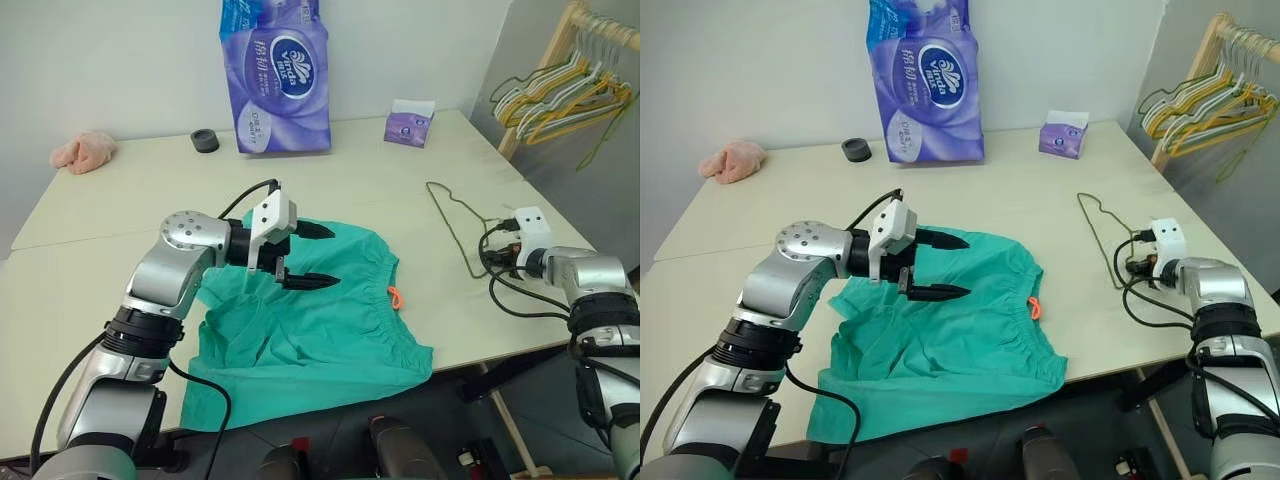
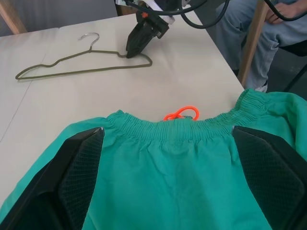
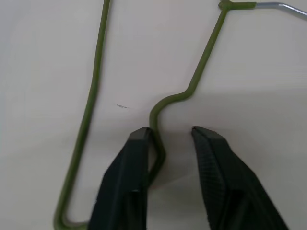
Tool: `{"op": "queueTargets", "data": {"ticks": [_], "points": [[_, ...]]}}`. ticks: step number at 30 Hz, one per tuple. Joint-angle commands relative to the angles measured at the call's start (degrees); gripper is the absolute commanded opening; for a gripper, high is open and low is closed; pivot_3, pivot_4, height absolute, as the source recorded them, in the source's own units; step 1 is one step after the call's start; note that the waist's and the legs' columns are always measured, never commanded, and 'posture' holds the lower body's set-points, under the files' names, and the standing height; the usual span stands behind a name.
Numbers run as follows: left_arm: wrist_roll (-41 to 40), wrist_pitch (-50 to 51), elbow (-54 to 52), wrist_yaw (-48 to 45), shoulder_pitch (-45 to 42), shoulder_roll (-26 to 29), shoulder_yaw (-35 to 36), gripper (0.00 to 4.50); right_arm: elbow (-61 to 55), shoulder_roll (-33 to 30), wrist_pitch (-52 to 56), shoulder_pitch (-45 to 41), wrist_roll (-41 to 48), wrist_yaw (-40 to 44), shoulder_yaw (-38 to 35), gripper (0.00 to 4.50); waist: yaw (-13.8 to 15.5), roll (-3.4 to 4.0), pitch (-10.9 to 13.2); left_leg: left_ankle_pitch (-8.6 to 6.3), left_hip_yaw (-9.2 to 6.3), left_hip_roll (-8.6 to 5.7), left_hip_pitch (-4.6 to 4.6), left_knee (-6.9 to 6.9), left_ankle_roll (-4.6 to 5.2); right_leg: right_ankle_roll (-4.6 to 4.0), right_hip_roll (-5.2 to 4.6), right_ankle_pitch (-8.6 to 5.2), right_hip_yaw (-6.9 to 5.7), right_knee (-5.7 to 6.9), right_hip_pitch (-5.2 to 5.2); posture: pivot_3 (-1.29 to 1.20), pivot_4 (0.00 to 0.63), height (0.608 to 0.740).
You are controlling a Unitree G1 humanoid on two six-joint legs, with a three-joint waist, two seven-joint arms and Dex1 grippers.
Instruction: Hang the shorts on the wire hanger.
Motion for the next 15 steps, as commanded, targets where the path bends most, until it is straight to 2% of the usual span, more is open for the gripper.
{"op": "queueTargets", "data": {"ticks": [1,7,11,15], "points": [[-0.1,0.1,-0.4,0.6,-0.8,0.5,1.3,4.5,1.4,2.3,1.5,1.4,-0.6,-3.0,-0.8,0.11,0.0,-0.08,-0.1,0.0,0.0,0.0,0.0,0.0,0.0,0.0,0.0,0.0,0.01,0.0,0.0,-0.22,0.105,0.74],[0.6,0.2,4.2,4.4,-1.7,0.8,4.2,4.5,-8.5,1.5,-2.6,3.6,-1.1,-1.7,-0.3,0.02,0.0,-0.12,-0.1,0.0,0.0,0.01,0.01,0.0,0.0,0.0,0.0,0.0,0.01,0.01,-0.01,-0.23,0.102,0.74],[4.1,-5.1,13.2,8.4,-4.6,1.8,6.4,4.5,-20.6,-1.8,-8.0,7.0,-2.4,3.5,2.5,0.02,0.0,0.08,0.0,0.0,0.0,0.0,-0.06,0.0,0.0,0.01,0.0,0.0,0.01,0.03,-0.09,-0.23,0.104,0.74],[4.8,-6.4,24.0,12.0,-11.1,2.7,9.7,4.5,-34.4,-7.5,-17.1,11.4,-6.2,10.6,8.0,0.02,0.0,0.34,0.2,0.0,0.03,-0.06,-0.16,0.02,0.0,0.04,-0.05,-0.02,-0.08,0.03,-0.19,-0.24,0.107,0.74]]}}
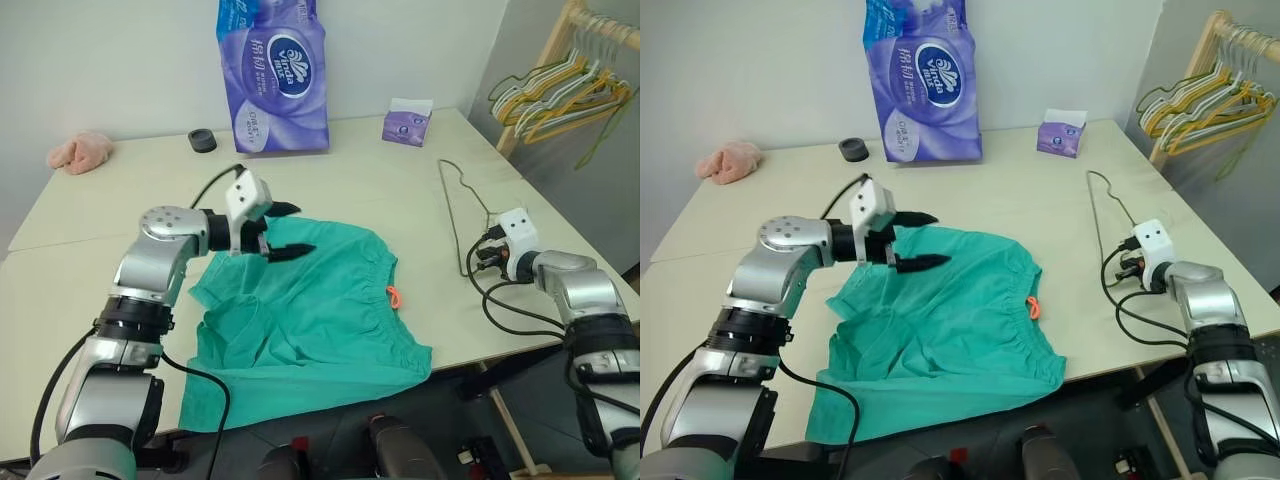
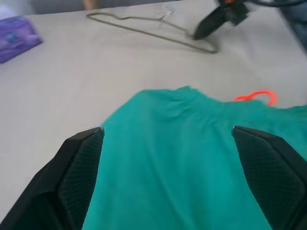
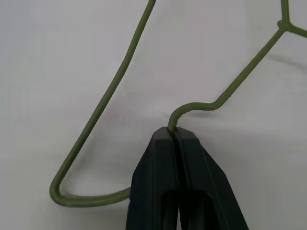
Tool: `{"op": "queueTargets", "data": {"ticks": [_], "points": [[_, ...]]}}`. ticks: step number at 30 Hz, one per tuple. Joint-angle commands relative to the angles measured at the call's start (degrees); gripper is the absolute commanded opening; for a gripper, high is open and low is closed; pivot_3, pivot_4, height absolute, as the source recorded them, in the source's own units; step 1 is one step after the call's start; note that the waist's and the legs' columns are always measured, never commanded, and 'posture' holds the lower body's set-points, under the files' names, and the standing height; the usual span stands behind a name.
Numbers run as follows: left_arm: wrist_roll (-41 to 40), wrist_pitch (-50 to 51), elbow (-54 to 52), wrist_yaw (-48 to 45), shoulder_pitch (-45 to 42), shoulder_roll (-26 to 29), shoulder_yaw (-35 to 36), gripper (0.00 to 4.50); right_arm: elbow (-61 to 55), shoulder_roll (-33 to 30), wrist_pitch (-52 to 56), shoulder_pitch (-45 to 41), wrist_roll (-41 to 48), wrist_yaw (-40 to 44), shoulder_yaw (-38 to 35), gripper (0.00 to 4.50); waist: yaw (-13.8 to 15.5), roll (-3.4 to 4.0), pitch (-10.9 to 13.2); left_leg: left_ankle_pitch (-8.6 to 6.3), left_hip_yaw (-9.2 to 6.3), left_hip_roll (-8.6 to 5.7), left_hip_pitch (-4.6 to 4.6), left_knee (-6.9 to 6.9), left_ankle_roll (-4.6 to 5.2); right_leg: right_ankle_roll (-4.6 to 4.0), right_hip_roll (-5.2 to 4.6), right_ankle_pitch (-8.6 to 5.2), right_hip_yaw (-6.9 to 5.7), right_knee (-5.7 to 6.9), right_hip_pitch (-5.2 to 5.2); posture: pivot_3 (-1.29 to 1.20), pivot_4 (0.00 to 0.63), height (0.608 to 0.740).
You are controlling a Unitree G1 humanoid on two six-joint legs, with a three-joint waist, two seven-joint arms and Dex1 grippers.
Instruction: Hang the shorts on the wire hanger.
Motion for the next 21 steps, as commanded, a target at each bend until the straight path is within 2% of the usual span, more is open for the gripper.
{"op": "queueTargets", "data": {"ticks": [1,4,8,15,21], "points": [[-0.7,0.8,6.8,1.3,-6.3,1.7,4.6,4.5,-11.8,-5.7,-12.0,1.0,-5.6,5.6,4.4,0.02,0.0,0.0,0.0,0.0,-0.02,0.0,-0.04,0.0,0.0,0.02,0.0,-0.01,-0.04,-0.01,-0.03,-0.24,0.106,0.74],[-2.7,6.8,11.1,-3.0,-9.3,3.2,5.3,4.5,-15.6,-10.2,-25.0,1.5,-12.7,7.7,9.5,0.02,-0.2,0.01,0.0,-0.01,0.01,-0.04,-0.04,-0.01,-0.01,0.11,-0.01,-0.06,-0.13,-0.01,-0.07,-0.24,0.106,0.74],[-7.6,19.4,7.9,-15.3,-8.0,6.4,3.8,4.5,-14.8,-13.3,-43.5,-1.8,-23.7,5.5,14.9,0.02,-0.8,0.02,0.0,-0.01,0.02,-0.05,-0.03,-0.02,-0.02,0.12,0.0,-0.06,-0.13,0.01,-0.08,-0.24,0.106,0.74],[-5.3,18.8,1.4,-22.4,-3.3,8.3,-0.9,4.5,-13.8,-10.8,-52.4,-5.0,-27.2,6.0,15.9,0.02,-1.2,0.0,0.1,0.01,-0.06,-0.05,-0.07,0.01,-0.05,0.08,-0.04,-0.05,-0.04,0.04,-0.12,-0.24,0.108,0.74],[-1.3,13.0,0.7,-21.0,-0.5,7.9,-3.3,4.5,-14.2,-8.9,-56.3,-7.1,-27.2,6.4,15.1,0.02,-1.3,0.01,0.1,0.01,-0.09,-0.04,-0.06,0.0,-0.05,0.07,-0.05,-0.05,0.05,0.04,-0.12,-0.24,0.111,0.74]]}}
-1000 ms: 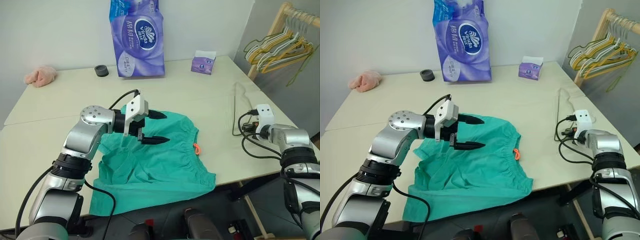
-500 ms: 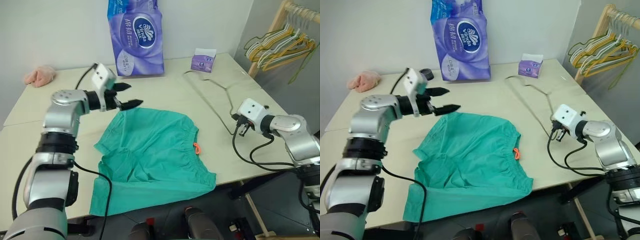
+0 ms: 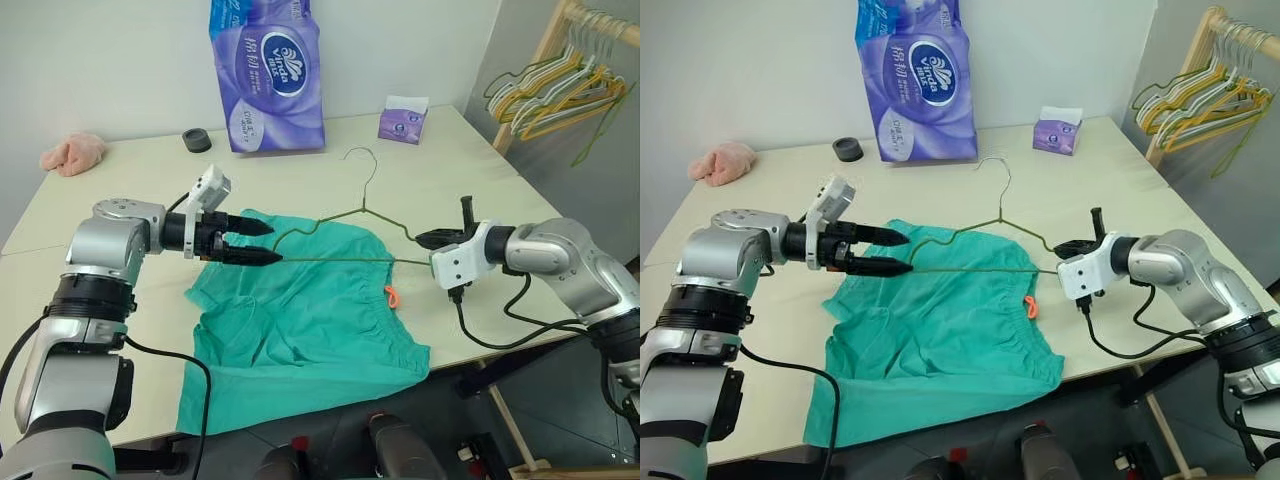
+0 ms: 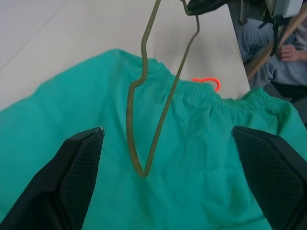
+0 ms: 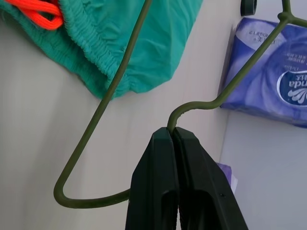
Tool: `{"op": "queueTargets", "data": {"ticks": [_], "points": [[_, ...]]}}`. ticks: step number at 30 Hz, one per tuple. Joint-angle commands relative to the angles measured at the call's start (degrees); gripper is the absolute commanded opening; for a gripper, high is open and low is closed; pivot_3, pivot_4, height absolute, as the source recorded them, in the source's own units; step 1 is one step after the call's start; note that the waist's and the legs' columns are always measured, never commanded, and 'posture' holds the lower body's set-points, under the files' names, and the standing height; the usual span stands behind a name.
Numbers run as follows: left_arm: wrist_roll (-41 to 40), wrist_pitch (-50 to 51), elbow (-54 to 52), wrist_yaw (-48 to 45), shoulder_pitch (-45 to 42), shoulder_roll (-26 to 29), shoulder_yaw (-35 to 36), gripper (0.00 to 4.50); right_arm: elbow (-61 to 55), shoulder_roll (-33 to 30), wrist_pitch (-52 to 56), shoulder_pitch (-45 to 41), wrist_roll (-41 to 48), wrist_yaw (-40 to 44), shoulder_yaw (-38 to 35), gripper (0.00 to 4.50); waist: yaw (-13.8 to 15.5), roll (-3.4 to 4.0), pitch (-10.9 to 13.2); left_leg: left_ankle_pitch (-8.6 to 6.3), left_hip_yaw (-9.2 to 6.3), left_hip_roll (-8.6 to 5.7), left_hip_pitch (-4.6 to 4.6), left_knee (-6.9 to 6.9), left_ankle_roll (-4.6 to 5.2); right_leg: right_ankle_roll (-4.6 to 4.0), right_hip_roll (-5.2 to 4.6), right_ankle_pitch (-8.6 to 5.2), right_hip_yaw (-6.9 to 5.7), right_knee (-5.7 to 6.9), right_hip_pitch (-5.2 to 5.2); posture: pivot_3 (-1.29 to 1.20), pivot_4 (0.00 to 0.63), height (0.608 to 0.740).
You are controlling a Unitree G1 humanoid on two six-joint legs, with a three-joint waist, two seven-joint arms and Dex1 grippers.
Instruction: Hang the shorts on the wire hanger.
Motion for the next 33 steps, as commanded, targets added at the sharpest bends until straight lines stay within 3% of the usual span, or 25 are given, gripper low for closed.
{"op": "queueTargets", "data": {"ticks": [1,10,15,25,30,33], "points": [[2.2,-4.5,-0.1,1.7,-0.3,-0.2,0.0,4.5,-1.6,0.7,-2.3,-2.6,0.8,0.0,-1.7,0.02,0.0,0.0,0.0,0.0,-0.01,0.0,-0.01,0.0,0.0,-0.01,0.0,0.0,0.0,0.0,0.0,-0.24,0.111,0.74],[2.3,-4.1,-4.8,-0.5,3.1,-0.1,-1.5,4.5,-2.5,1.3,-3.7,-2.0,1.1,0.0,-2.5,0.02,0.0,0.01,0.0,-0.01,-0.01,0.0,-0.02,0.01,0.01,-0.01,-0.01,0.0,0.01,0.01,0.0,-0.25,0.115,0.74],[1.8,-3.1,-5.5,-0.4,3.1,-0.2,-1.4,3.38,-2.9,1.3,-4.2,-1.5,1.4,0.1,-2.7,0.0,0.0,0.01,0.0,-0.01,0.0,-0.01,-0.02,0.02,0.01,0.0,-0.01,0.0,0.01,0.01,0.0,-0.25,0.117,0.74],[1.1,-0.9,-8.2,-0.9,4.3,0.2,-1.5,0.19,-4.5,2.0,-5.6,-0.9,3.9,2.3,-1.6,0.0,0.0,0.01,0.0,-0.01,0.0,-0.01,-0.02,0.02,0.01,0.0,-0.01,0.0,0.01,0.01,0.0,-0.24,0.116,0.74],[1.0,0.3,-9.5,-0.6,5.0,0.0,-1.2,0.05,-5.9,2.2,-6.4,0.5,6.2,4.4,-1.5,0.0,0.0,0.01,0.0,-0.01,-0.01,-0.01,-0.02,0.02,0.01,0.0,-0.01,0.0,0.0,0.01,0.01,-0.24,0.115,0.74],[1.1,0.4,-10.1,-0.4,5.6,0.1,-1.1,0.0,-6.8,2.5,-5.2,1.2,7.1,4.7,-2.3,0.67,0.0,0.01,0.0,-0.01,-0.01,0.0,-0.02,0.02,0.02,0.0,-0.01,0.0,0.0,0.01,0.0,-0.24,0.115,0.74]]}}
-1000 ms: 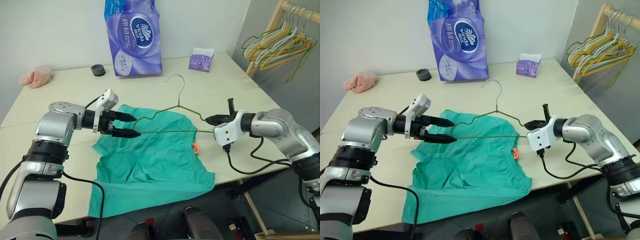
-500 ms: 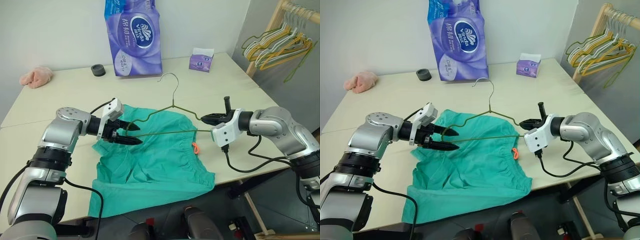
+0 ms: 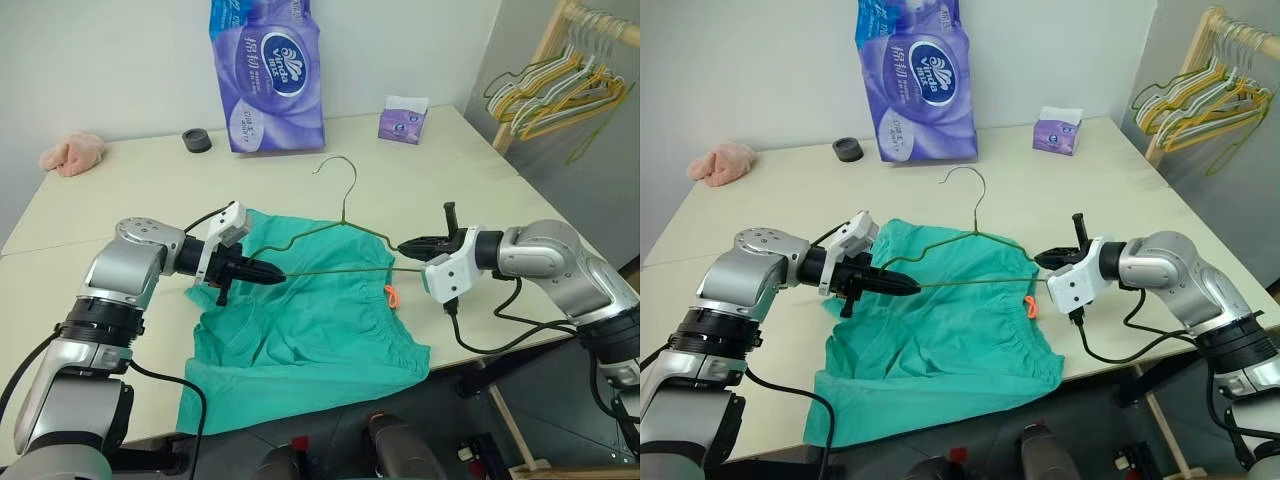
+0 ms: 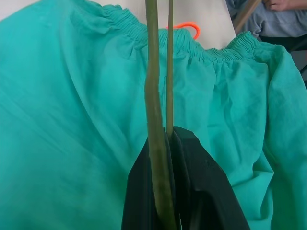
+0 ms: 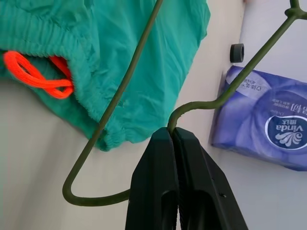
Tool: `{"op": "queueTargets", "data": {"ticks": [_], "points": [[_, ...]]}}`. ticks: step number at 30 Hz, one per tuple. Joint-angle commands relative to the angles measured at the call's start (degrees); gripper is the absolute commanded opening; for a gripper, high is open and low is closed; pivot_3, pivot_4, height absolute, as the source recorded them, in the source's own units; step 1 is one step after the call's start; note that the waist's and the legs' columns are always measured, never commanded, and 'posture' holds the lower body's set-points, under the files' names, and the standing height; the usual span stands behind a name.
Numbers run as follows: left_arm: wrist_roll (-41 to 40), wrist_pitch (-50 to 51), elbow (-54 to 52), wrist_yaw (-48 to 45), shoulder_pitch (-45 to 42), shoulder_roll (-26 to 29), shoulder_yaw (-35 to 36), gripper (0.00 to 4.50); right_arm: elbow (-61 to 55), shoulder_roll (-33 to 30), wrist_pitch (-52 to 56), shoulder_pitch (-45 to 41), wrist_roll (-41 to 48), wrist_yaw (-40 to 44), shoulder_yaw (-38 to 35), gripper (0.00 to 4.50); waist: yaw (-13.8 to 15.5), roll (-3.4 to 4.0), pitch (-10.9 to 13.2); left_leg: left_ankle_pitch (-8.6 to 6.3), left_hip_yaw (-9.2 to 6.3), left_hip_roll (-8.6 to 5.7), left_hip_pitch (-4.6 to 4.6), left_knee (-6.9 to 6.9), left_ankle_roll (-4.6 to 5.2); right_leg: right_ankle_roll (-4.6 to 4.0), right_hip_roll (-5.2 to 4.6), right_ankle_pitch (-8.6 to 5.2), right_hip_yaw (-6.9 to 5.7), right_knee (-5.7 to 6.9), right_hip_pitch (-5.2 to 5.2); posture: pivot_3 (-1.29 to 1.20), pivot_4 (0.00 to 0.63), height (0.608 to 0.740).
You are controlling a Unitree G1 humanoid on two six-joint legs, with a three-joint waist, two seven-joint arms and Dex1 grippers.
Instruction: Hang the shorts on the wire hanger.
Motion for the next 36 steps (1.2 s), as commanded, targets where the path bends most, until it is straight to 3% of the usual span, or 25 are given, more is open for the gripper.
{"op": "queueTargets", "data": {"ticks": [1,4,11,15,18,25,36], "points": [[-0.6,-0.1,-2.5,1.0,-0.3,0.6,1.0,0.0,-4.7,0.5,-0.1,0.5,3.3,1.0,-1.7,0.99,0.0,0.0,0.0,0.0,-0.02,0.01,0.0,0.0,0.0,0.0,0.0,0.0,-0.01,0.01,0.0,-0.24,0.114,0.74],[-0.4,-0.6,-3.1,1.9,0.0,0.5,1.0,0.0,-7.8,0.4,4.9,2.0,7.4,2.8,-3.3,1.99,0.1,0.0,0.0,0.0,-0.03,0.01,-0.01,0.01,0.0,0.0,0.0,0.0,-0.02,0.01,0.02,-0.24,0.114,0.74],[-0.5,-2.7,-9.4,0.8,2.7,1.9,0.1,0.0,-21.0,-2.1,42.5,5.4,27.9,12.5,-8.9,4.44,0.5,0.0,0.0,0.0,-0.11,0.0,-0.02,0.04,0.0,0.0,-0.03,0.0,-0.05,-0.01,0.04,-0.25,0.11,0.74],[0.6,-5.8,-13.3,0.7,2.8,2.2,-0.8,0.0,-26.2,-4.9,65.6,3.4,37.3,16.5,-8.2,4.47,0.8,0.0,0.0,0.0,-0.15,0.01,-0.02,0.04,0.0,-0.01,-0.03,0.0,-0.07,-0.02,0.04,-0.25,0.107,0.74],[1.1,-7.2,-14.6,1.0,2.6,2.2,-1.2,0.0,-27.9,-4.7,76.5,1.3,41.0,16.3,-7.0,4.47,1.0,0.01,0.0,0.0,-0.13,0.01,-0.02,0.04,0.0,-0.01,-0.03,0.0,-0.07,-0.03,0.04,-0.25,0.105,0.74],[0.7,-6.6,-17.9,1.3,2.7,2.7,-1.4,0.0,-24.1,-0.9,85.0,-3.0,39.6,13.9,0.2,4.47,1.3,0.0,0.0,-0.01,-0.13,0.0,-0.04,0.03,0.0,0.0,-0.03,0.0,-0.1,-0.05,0.04,-0.23,0.1,0.74],[-0.3,-5.2,-19.2,2.7,3.2,2.8,-1.1,0.0,-22.3,-0.3,87.1,-2.7,38.7,11.5,2.1,0.87,1.4,0.0,0.0,-0.01,-0.14,-0.01,-0.05,0.05,0.0,0.0,-0.04,-0.01,-0.11,-0.04,0.04,-0.23,0.103,0.74]]}}
